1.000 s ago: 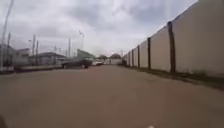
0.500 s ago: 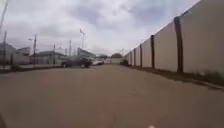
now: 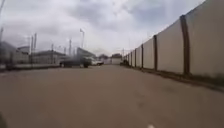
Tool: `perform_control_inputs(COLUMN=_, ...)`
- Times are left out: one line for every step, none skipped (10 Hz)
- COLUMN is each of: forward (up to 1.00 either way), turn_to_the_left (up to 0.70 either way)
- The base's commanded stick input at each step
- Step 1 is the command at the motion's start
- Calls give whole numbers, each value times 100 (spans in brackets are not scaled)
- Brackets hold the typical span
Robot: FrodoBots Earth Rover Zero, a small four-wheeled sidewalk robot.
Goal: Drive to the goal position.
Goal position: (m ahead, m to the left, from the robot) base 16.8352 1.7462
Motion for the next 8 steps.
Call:
perform_control_inputs(forward=100, turn_to_the_left=0)
perform_control_inputs(forward=100, turn_to_the_left=0)
perform_control_inputs(forward=100, turn_to_the_left=0)
perform_control_inputs(forward=100, turn_to_the_left=0)
perform_control_inputs(forward=100, turn_to_the_left=0)
perform_control_inputs(forward=100, turn_to_the_left=0)
perform_control_inputs(forward=100, turn_to_the_left=0)
perform_control_inputs(forward=100, turn_to_the_left=0)
